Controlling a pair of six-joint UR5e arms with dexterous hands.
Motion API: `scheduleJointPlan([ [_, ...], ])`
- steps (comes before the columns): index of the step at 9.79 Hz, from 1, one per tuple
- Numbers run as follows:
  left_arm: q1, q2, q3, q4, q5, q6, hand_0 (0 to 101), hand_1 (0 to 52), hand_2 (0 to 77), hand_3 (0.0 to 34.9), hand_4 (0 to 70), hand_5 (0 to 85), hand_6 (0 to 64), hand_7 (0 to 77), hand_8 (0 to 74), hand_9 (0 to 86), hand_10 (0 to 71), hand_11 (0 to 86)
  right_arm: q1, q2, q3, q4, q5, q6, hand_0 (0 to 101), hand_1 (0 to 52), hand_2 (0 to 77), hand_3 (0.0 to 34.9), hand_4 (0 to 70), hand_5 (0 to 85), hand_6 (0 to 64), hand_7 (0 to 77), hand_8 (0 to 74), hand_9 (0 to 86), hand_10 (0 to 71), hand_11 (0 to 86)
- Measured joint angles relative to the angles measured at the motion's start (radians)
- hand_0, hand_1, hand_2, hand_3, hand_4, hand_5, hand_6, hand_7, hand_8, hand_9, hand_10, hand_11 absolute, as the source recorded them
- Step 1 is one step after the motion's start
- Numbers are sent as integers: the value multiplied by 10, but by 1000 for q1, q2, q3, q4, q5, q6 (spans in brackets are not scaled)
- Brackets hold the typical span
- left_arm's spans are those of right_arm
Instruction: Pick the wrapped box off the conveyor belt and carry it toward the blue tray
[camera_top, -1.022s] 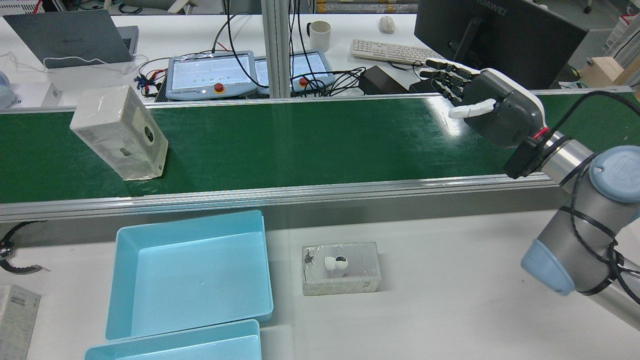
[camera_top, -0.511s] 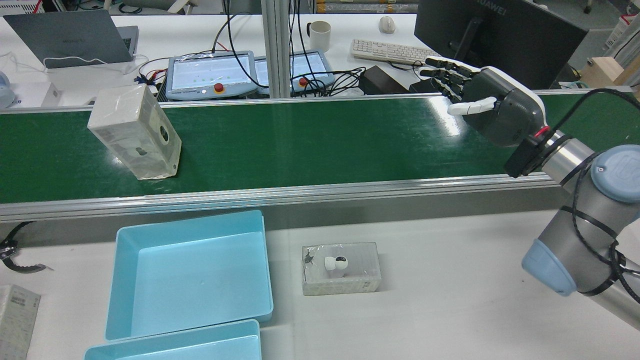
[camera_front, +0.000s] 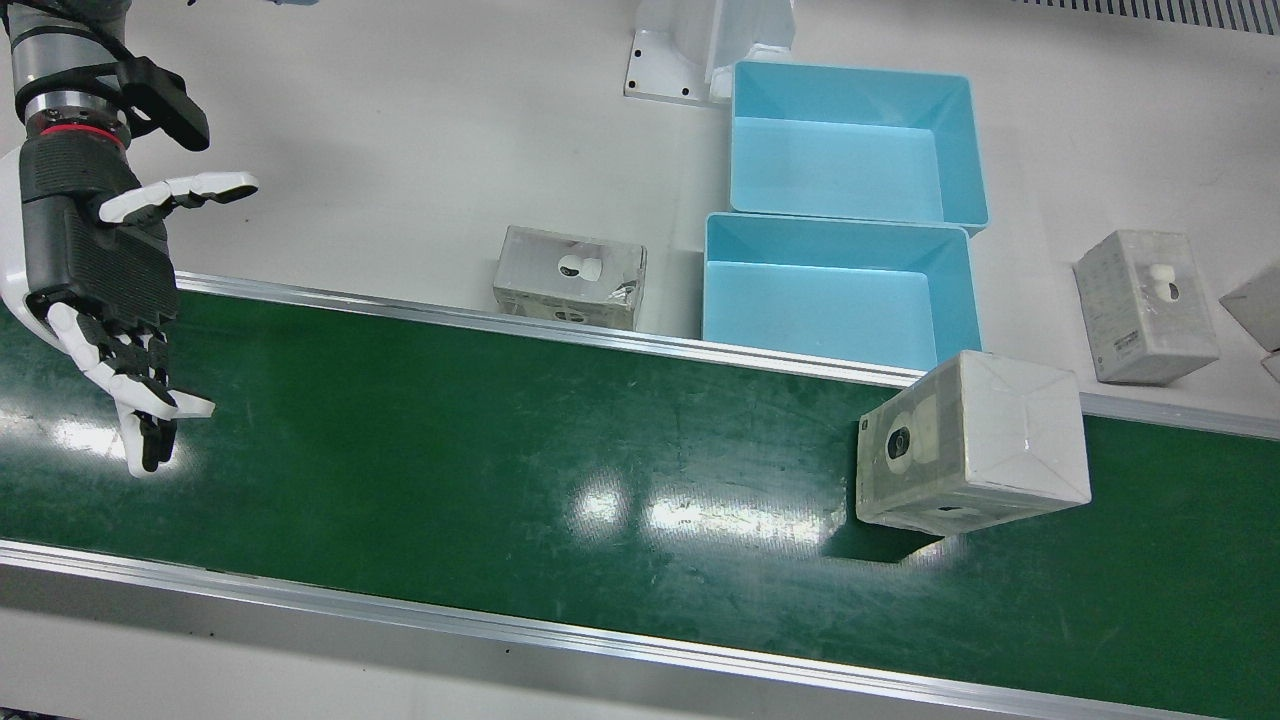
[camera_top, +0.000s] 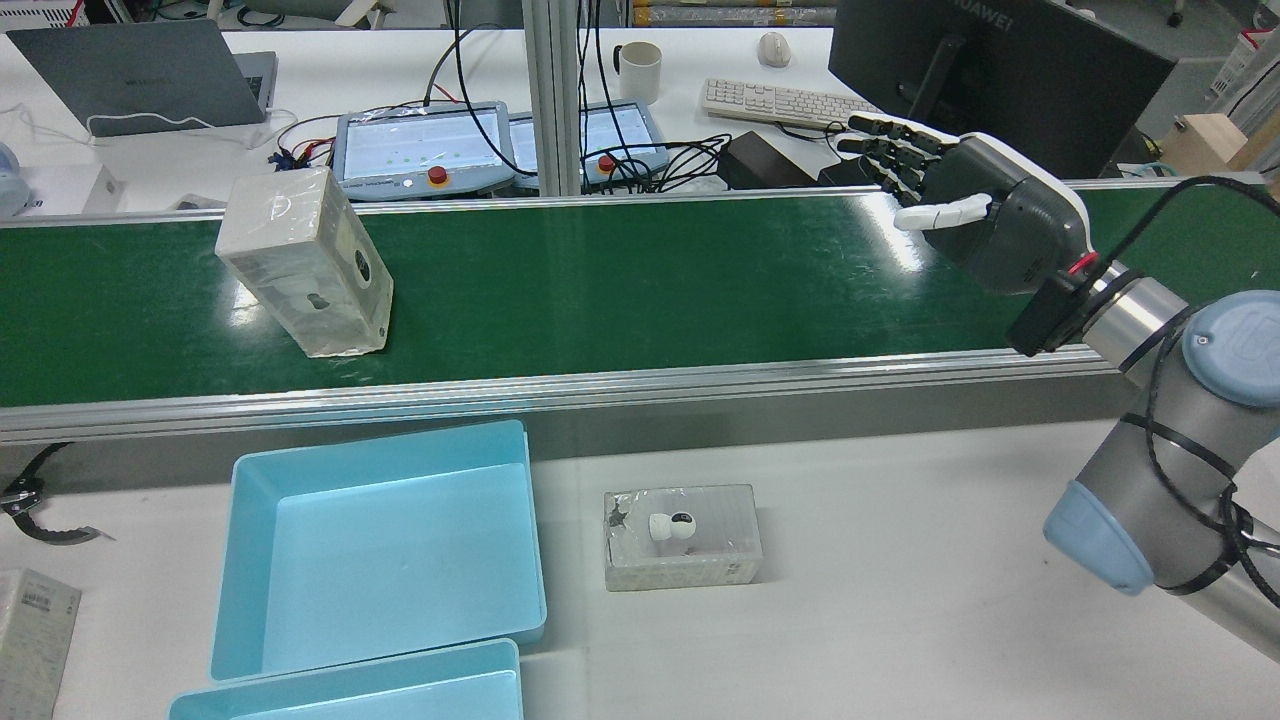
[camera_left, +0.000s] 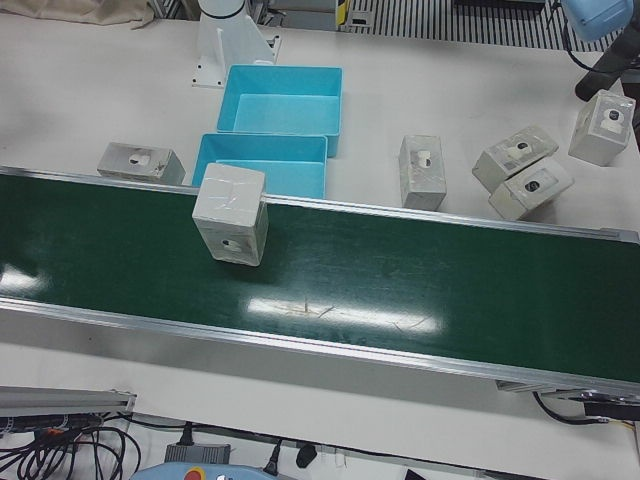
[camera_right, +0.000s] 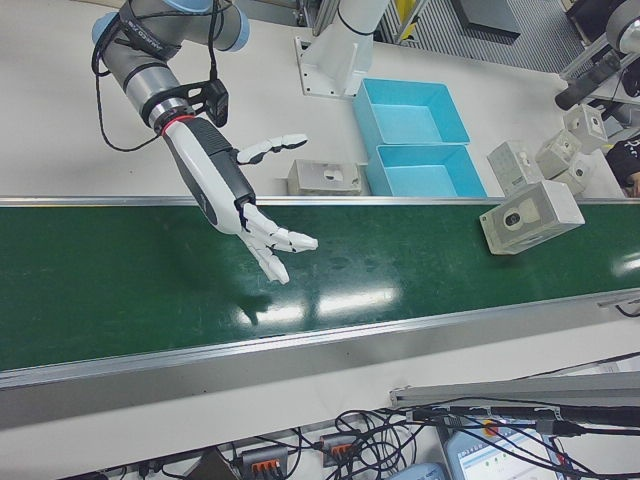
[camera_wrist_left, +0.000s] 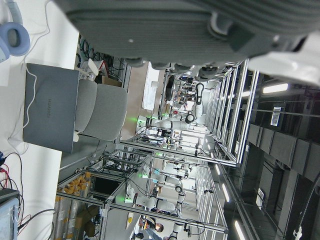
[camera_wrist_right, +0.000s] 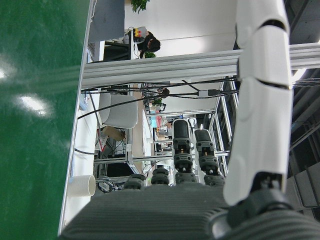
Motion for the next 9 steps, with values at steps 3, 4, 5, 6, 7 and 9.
scheduleJointPlan([
  [3, 0, 0, 0, 0, 0, 0, 0, 0, 5, 0, 0, 11, 0, 5, 5, 0, 5, 0, -1, 3, 5, 0, 0, 0, 473, 142, 120, 6, 158, 147, 76, 240, 11, 60, 16, 38],
  [4, 0, 0, 0, 0, 0, 0, 0, 0, 11, 0, 0, 11, 0, 5, 5, 0, 5, 0, -2, 5, 5, 1, 1, -3, 474, 125, 109, 6, 158, 147, 76, 240, 5, 60, 11, 38],
  [5, 0, 0, 0, 0, 0, 0, 0, 0, 5, 0, 0, 11, 0, 5, 5, 0, 5, 0, -4, 7, 5, 2, 4, -5, 474, 125, 109, 6, 158, 147, 76, 240, 5, 60, 11, 38],
  [6, 0, 0, 0, 0, 0, 0, 0, 0, 11, 0, 0, 11, 0, 5, 5, 0, 0, 5, -7, 8, 4, 5, 8, -6, 474, 125, 120, 6, 169, 136, 87, 251, 5, 60, 11, 38],
  [7, 0, 0, 0, 0, 0, 0, 0, 0, 11, 0, 0, 11, 0, 5, 5, 0, 0, 5, -10, 8, 2, 8, 11, -7, 474, 125, 120, 6, 169, 136, 87, 251, 5, 60, 11, 38],
  [9, 0, 0, 0, 0, 0, 0, 0, 0, 5, 0, 0, 11, 0, 5, 5, 0, 5, 0, -20, 37, -11, 3, 14, -12, 472, 125, 131, 6, 169, 153, 87, 251, 5, 65, 16, 38],
])
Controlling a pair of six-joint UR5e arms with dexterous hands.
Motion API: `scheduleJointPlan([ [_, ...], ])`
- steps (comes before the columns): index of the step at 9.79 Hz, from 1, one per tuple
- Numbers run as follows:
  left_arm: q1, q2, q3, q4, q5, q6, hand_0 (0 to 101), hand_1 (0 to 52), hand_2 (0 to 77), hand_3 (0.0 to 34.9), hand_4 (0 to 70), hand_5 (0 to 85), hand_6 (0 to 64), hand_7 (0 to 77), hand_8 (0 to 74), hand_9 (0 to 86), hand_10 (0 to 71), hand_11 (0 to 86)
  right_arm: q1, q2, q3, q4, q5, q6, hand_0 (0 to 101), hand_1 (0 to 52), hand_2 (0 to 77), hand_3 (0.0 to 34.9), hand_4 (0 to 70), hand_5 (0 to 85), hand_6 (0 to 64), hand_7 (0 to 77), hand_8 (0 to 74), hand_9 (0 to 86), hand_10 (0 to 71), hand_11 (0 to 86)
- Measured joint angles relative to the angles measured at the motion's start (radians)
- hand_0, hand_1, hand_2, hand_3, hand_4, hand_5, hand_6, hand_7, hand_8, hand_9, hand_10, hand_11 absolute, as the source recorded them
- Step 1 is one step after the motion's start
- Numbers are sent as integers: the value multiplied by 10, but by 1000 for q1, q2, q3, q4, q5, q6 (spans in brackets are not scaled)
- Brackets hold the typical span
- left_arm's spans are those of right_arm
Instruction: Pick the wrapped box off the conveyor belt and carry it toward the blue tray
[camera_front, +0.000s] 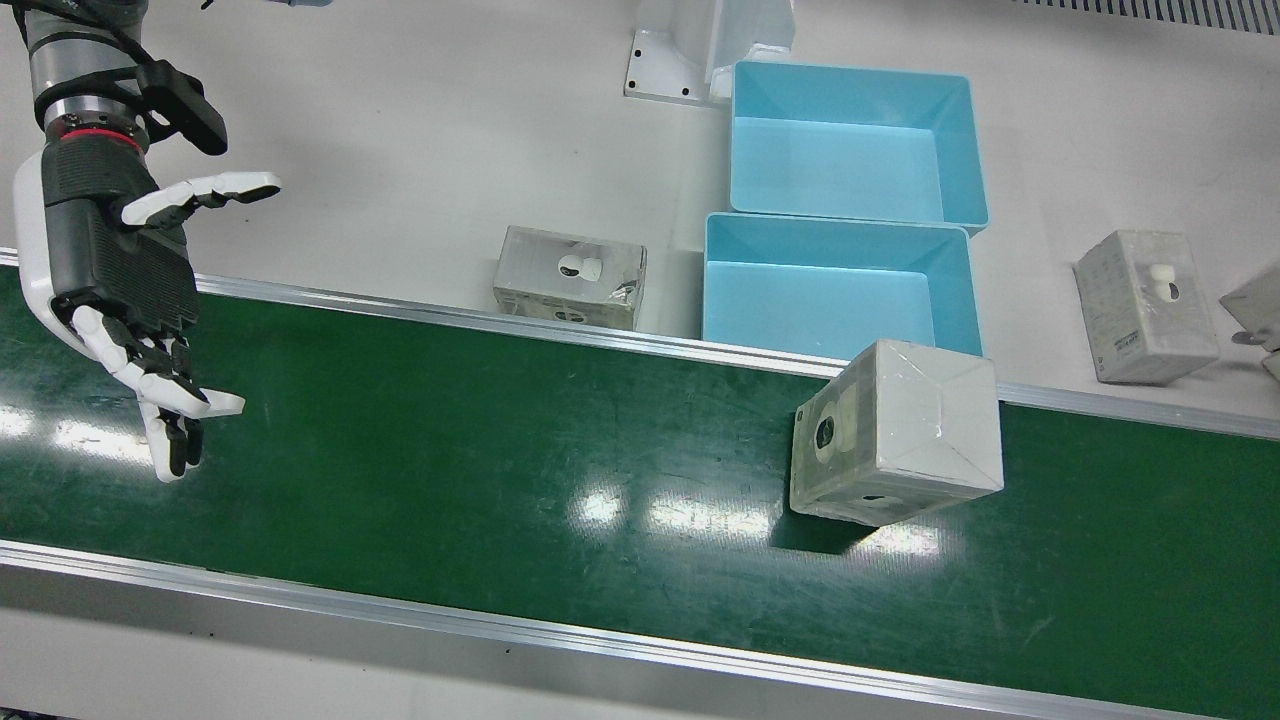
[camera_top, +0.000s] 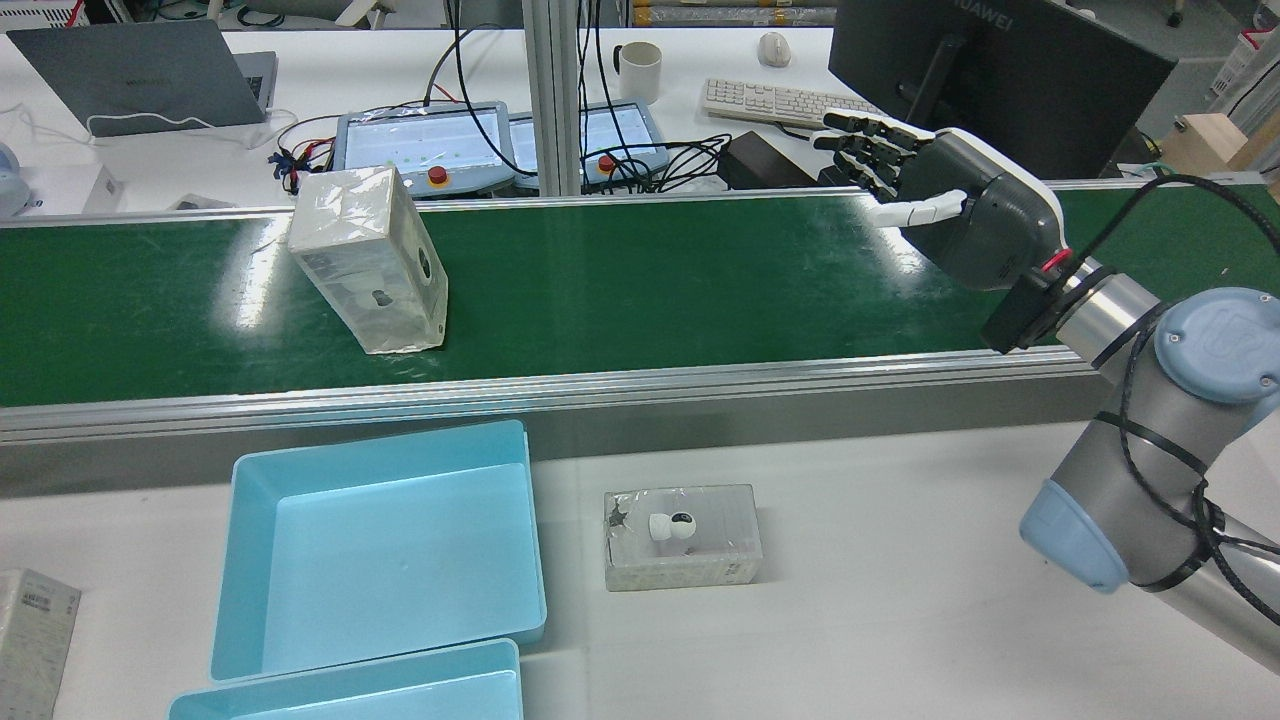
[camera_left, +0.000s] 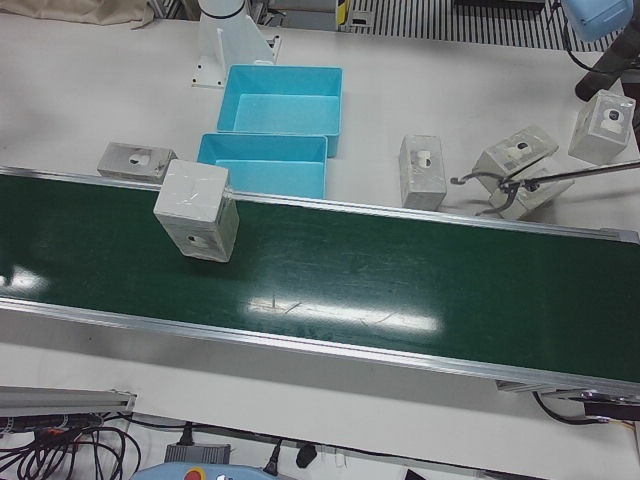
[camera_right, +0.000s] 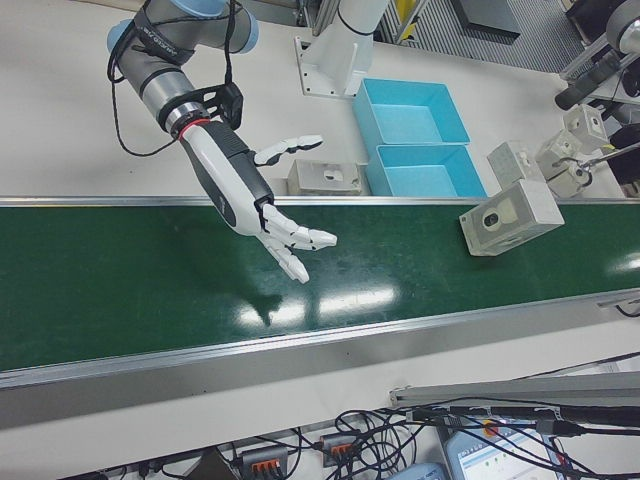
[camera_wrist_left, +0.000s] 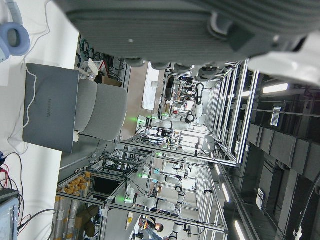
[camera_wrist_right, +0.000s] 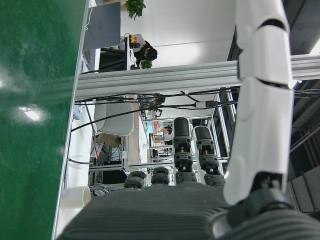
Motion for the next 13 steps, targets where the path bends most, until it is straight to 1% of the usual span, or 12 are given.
scheduleJointPlan([
  [1, 0, 0, 0, 0, 0, 0, 0, 0, 5, 0, 0, 11, 0, 5, 5, 0, 5, 0, -7, 28, -18, -6, 1, -1, 474, 136, 131, 7, 169, 153, 87, 251, 5, 65, 22, 49],
  [2, 0, 0, 0, 0, 0, 0, 0, 0, 11, 0, 0, 11, 0, 5, 5, 0, 5, 0, -19, 64, -42, -12, 2, 0, 475, 136, 147, 5, 169, 153, 87, 251, 16, 65, 22, 44],
  [3, 0, 0, 0, 0, 0, 0, 0, 0, 11, 0, 0, 11, 0, 5, 5, 0, 5, 0, -36, 94, -59, -15, 6, 0, 479, 169, 164, 6, 180, 158, 104, 251, 16, 65, 5, 22],
  [4, 0, 0, 0, 0, 0, 0, 0, 0, 11, 0, 0, 11, 0, 5, 5, 0, 0, 5, -55, 114, -68, -16, 20, 0, 495, 185, 196, 19, 191, 175, 109, 267, 16, 65, 5, 22],
  [6, 0, 0, 0, 0, 0, 0, 0, 0, 5, 0, 0, 11, 0, 5, 5, 0, 5, 0, -90, 130, -73, -17, 57, -1, 497, 185, 196, 25, 191, 175, 109, 278, 16, 65, 5, 22],
  [7, 0, 0, 0, 0, 0, 0, 0, 0, 5, 0, 0, 11, 0, 5, 5, 0, 5, 0, -99, 133, -73, -17, 65, -1, 498, 185, 196, 38, 191, 175, 109, 278, 16, 65, 5, 16],
  [10, 0, 0, 0, 0, 0, 0, 0, 0, 11, 0, 0, 11, 0, 5, 5, 0, 5, 0, -110, 140, -73, -35, 73, -2, 505, 185, 207, 37, 191, 185, 109, 284, 16, 65, 5, 16],
  [11, 0, 0, 0, 0, 0, 0, 0, 0, 11, 0, 0, 11, 0, 5, 5, 0, 5, 0, -113, 143, -74, -40, 73, -3, 511, 202, 207, 37, 191, 185, 109, 289, 16, 65, 5, 16],
  [12, 0, 0, 0, 0, 0, 0, 0, 0, 11, 0, 0, 11, 0, 5, 5, 0, 5, 0, -117, 146, -75, -42, 73, -4, 511, 202, 207, 37, 191, 185, 109, 289, 16, 65, 5, 16],
  [13, 0, 0, 0, 0, 0, 0, 0, 0, 11, 0, 0, 11, 0, 5, 5, 0, 5, 0, -123, 147, -76, -43, 73, -4, 511, 180, 213, 37, 191, 191, 109, 289, 16, 65, 5, 16],
])
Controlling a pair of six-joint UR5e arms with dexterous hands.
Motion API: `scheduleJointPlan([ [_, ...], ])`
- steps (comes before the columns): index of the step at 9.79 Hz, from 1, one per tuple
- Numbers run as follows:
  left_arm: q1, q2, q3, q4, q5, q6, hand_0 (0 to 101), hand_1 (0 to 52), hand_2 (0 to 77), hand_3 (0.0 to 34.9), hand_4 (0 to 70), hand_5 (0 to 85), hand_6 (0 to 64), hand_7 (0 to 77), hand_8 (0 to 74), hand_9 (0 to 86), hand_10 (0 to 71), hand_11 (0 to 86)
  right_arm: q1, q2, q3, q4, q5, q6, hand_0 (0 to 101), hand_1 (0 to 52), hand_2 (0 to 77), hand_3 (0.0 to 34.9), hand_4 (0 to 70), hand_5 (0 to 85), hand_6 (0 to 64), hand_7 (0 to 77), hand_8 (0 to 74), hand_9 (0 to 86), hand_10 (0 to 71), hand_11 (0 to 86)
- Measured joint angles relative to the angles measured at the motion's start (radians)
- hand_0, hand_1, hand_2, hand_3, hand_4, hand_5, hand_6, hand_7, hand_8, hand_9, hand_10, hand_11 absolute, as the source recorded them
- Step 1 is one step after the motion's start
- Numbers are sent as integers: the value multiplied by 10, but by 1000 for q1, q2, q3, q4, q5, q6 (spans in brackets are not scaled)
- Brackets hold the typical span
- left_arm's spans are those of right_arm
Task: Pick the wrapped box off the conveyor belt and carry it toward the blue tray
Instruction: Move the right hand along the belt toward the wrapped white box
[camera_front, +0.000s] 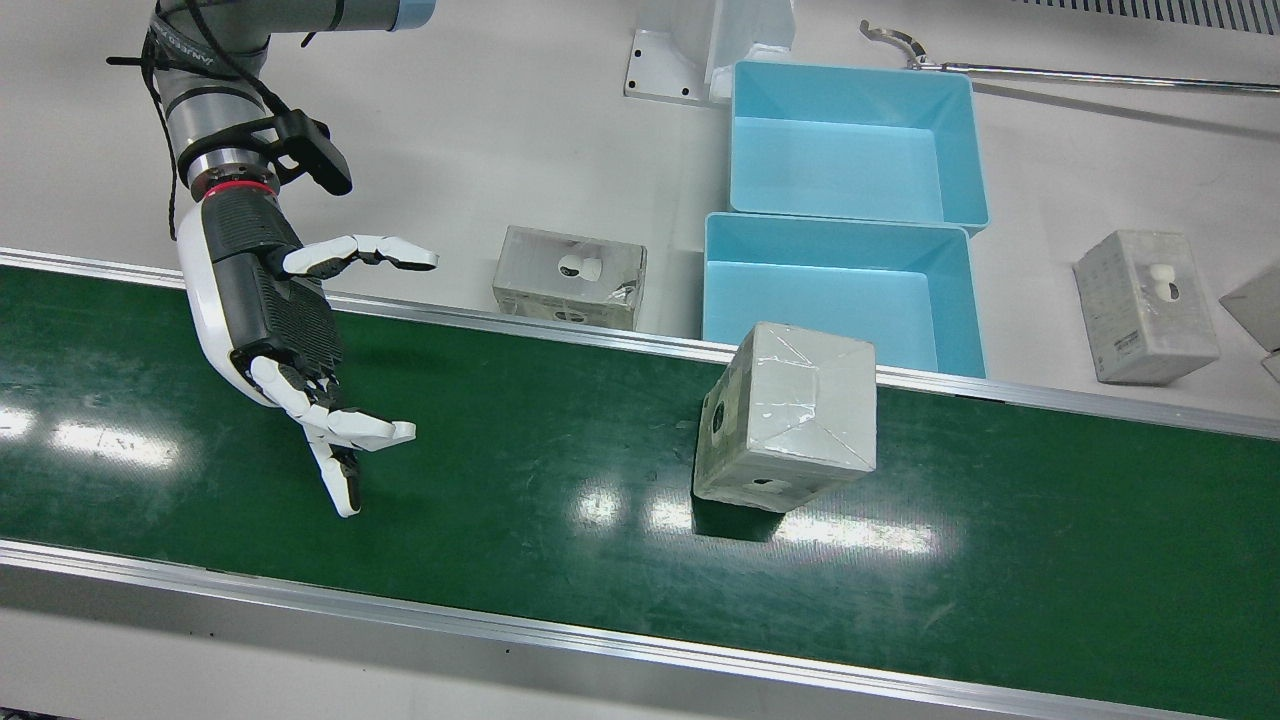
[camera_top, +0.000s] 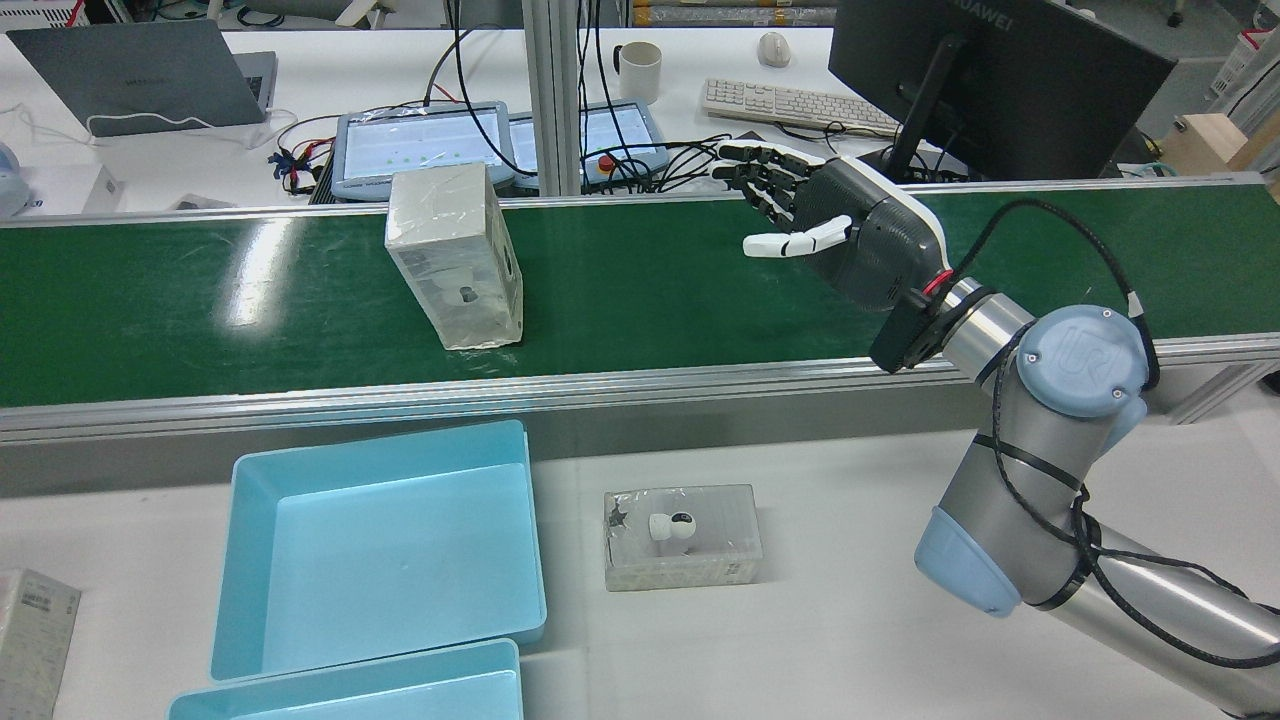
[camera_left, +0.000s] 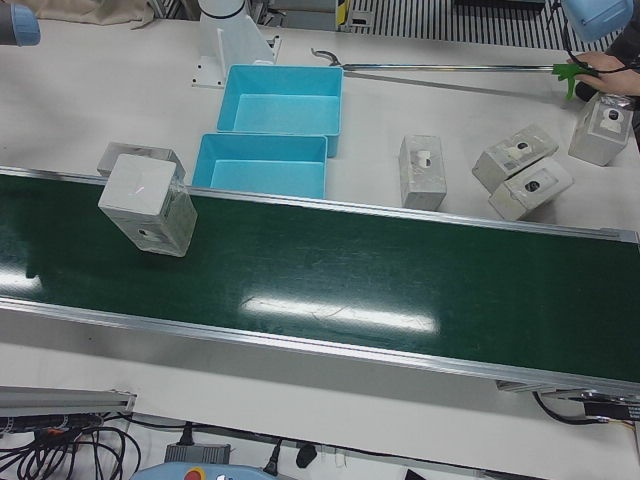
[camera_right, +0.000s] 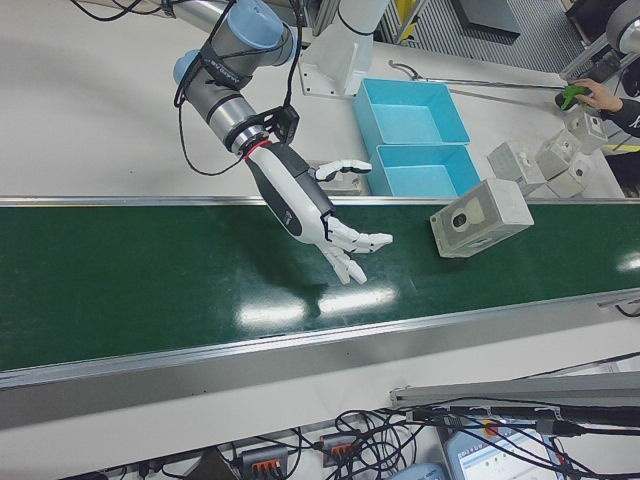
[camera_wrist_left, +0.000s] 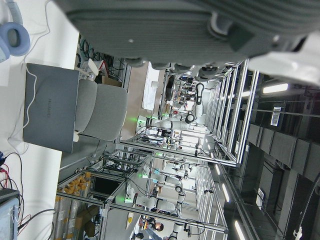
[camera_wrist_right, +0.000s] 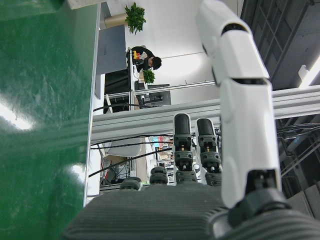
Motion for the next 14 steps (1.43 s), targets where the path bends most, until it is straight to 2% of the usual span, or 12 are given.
scheduleJointPlan([
  [2, 0, 0, 0, 0, 0, 0, 0, 0, 5, 0, 0, 11, 0, 5, 5, 0, 5, 5, -15, 12, -13, -3, 0, -1, 500, 180, 213, 34, 202, 191, 114, 278, 16, 65, 5, 16],
  [4, 0, 0, 0, 0, 0, 0, 0, 0, 11, 0, 0, 11, 0, 5, 5, 0, 5, 0, -31, 53, -33, -25, 1, -2, 500, 180, 213, 34, 202, 191, 114, 278, 11, 65, 5, 16],
  [6, 0, 0, 0, 0, 0, 0, 0, 0, 11, 0, 0, 11, 0, 5, 5, 0, 5, 0, -54, 89, -46, -53, 35, -2, 500, 185, 218, 28, 202, 191, 120, 289, 11, 65, 5, 16],
  [7, 0, 0, 0, 0, 0, 0, 0, 0, 11, 0, 0, 11, 0, 5, 5, 0, 5, 0, -73, 98, -49, -60, 58, -3, 498, 191, 218, 43, 202, 191, 120, 295, 16, 65, 5, 16],
  [10, 0, 0, 0, 0, 0, 0, 0, 0, 5, 0, 0, 11, 0, 5, 5, 0, 5, 0, -116, 109, -53, -68, 107, -6, 504, 191, 207, 42, 185, 191, 109, 278, 16, 65, 5, 16],
  [11, 0, 0, 0, 0, 0, 0, 0, 0, 11, 0, 0, 11, 0, 5, 5, 0, 0, 5, -121, 111, -54, -68, 112, -7, 505, 202, 207, 60, 169, 175, 109, 273, 16, 65, 5, 16],
  [14, 0, 0, 0, 0, 0, 0, 0, 0, 11, 0, 0, 11, 0, 5, 5, 0, 0, 0, -114, 107, -44, -68, 114, -4, 505, 202, 207, 67, 142, 169, 82, 235, 11, 49, 0, 16],
])
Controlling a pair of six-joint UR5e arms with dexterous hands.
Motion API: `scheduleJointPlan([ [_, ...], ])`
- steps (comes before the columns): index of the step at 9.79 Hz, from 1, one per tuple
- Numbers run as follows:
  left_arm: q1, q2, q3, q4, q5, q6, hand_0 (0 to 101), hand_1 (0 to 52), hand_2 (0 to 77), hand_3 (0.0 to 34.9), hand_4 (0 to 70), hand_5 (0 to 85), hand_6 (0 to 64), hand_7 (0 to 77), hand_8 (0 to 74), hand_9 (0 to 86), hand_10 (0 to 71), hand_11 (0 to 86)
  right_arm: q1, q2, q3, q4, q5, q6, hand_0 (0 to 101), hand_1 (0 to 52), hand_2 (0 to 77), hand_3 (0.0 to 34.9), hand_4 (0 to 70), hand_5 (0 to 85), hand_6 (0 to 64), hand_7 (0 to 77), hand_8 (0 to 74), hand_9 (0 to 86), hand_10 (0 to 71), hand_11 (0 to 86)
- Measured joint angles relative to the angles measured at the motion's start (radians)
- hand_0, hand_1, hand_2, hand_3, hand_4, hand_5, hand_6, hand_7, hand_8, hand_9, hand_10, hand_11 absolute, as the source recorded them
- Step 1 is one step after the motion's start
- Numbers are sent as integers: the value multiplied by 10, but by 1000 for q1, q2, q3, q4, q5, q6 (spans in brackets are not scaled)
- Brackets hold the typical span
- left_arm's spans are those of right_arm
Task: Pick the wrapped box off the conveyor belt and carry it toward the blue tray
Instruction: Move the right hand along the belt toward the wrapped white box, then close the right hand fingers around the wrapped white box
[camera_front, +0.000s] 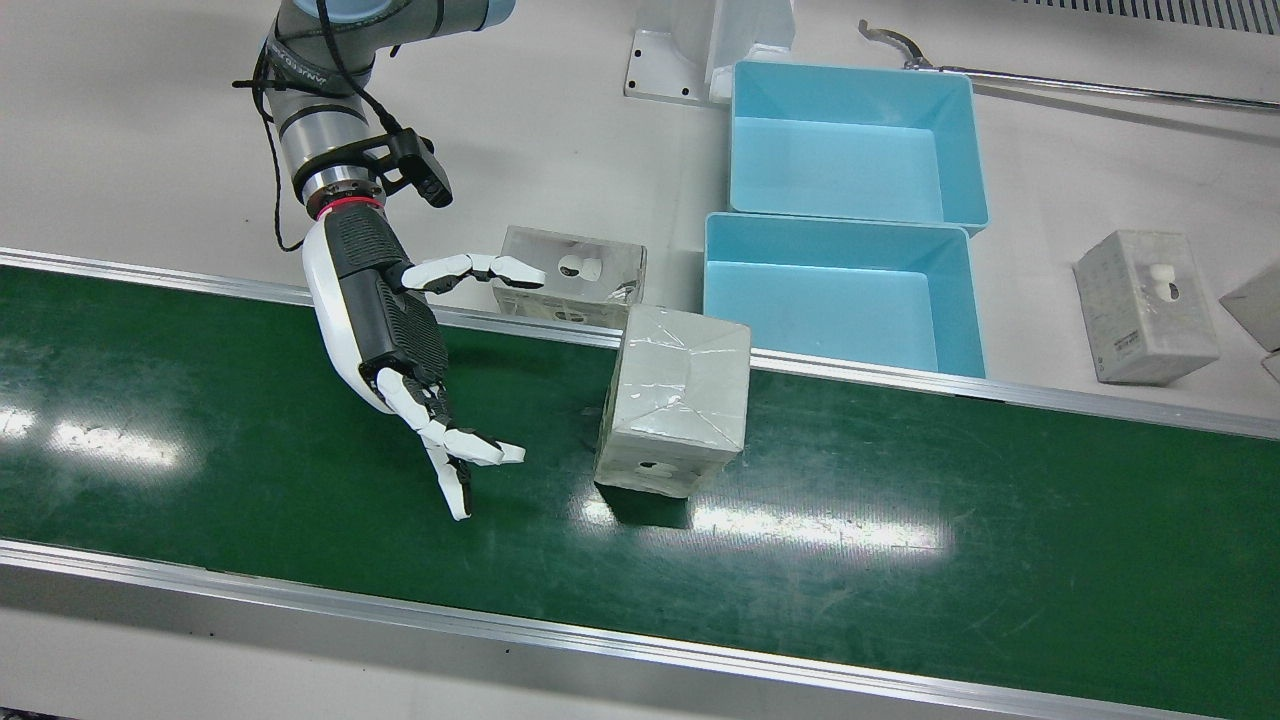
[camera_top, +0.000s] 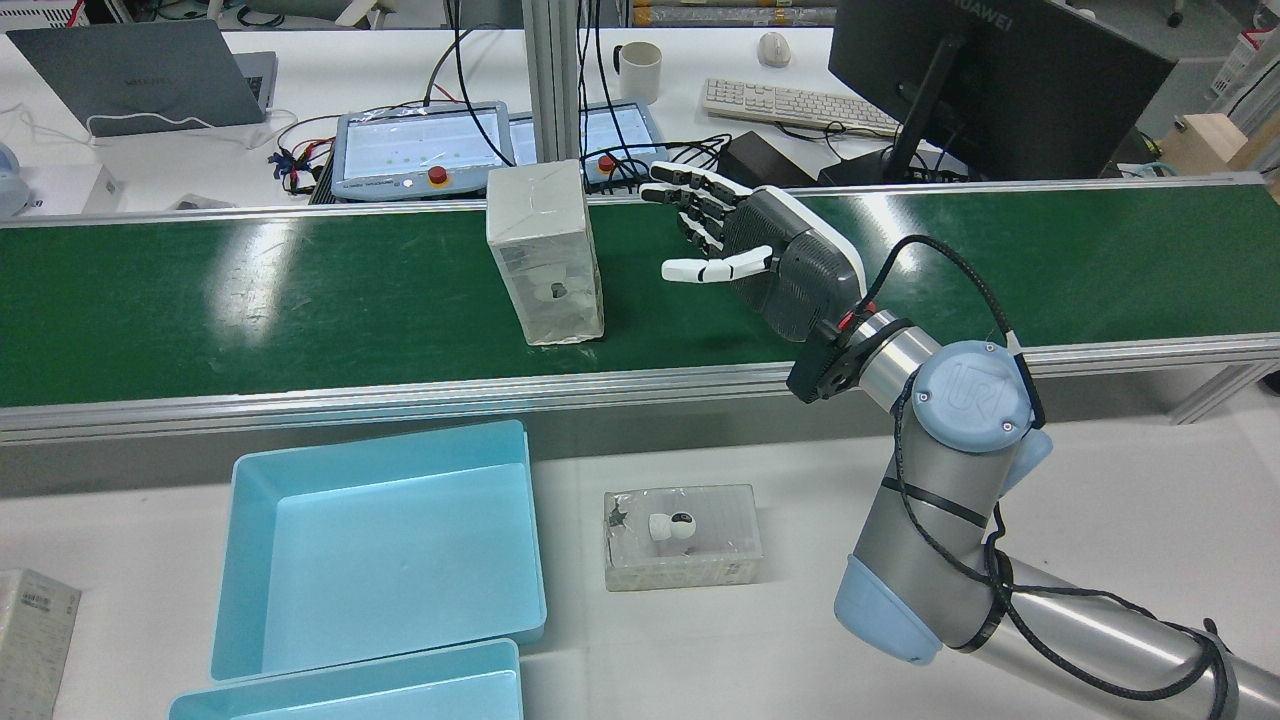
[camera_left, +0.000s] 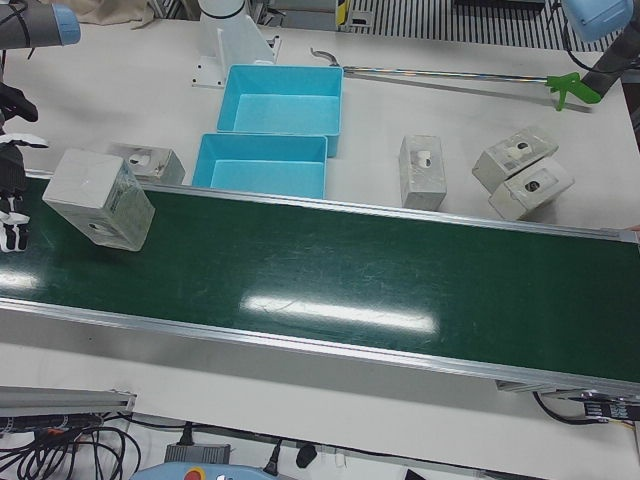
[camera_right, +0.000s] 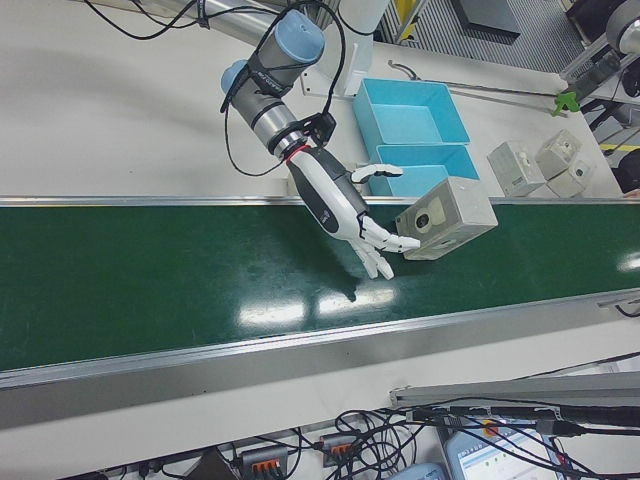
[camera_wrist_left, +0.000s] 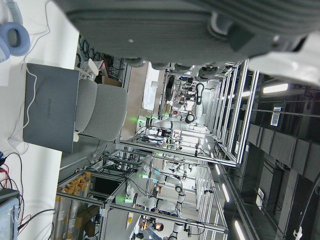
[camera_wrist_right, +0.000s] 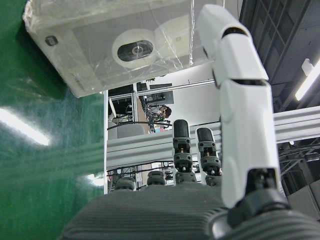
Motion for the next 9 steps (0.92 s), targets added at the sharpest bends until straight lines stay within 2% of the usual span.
scheduleJointPlan([
  [4, 0, 0, 0, 0, 0, 0, 0, 0, 5, 0, 0, 11, 0, 5, 5, 0, 5, 0, 41, -16, -5, -1, -9, 3, 503, 202, 202, 47, 142, 180, 82, 235, 16, 49, 5, 16],
  [7, 0, 0, 0, 0, 0, 0, 0, 0, 5, 0, 0, 11, 0, 5, 5, 0, 5, 0, 41, -16, -4, -27, -11, 1, 505, 196, 202, 47, 158, 180, 87, 240, 16, 54, 0, 16],
  [8, 0, 0, 0, 0, 0, 0, 0, 0, 5, 0, 0, 11, 0, 5, 5, 0, 5, 0, 38, -16, -3, -32, -12, 0, 505, 180, 153, 60, 120, 136, 71, 213, 0, 60, 5, 16],
  [9, 0, 0, 0, 0, 0, 0, 0, 0, 5, 0, 0, 11, 0, 5, 5, 0, 5, 0, 32, -16, -3, -34, -12, -1, 505, 175, 120, 75, 93, 153, 44, 213, 0, 60, 5, 16],
])
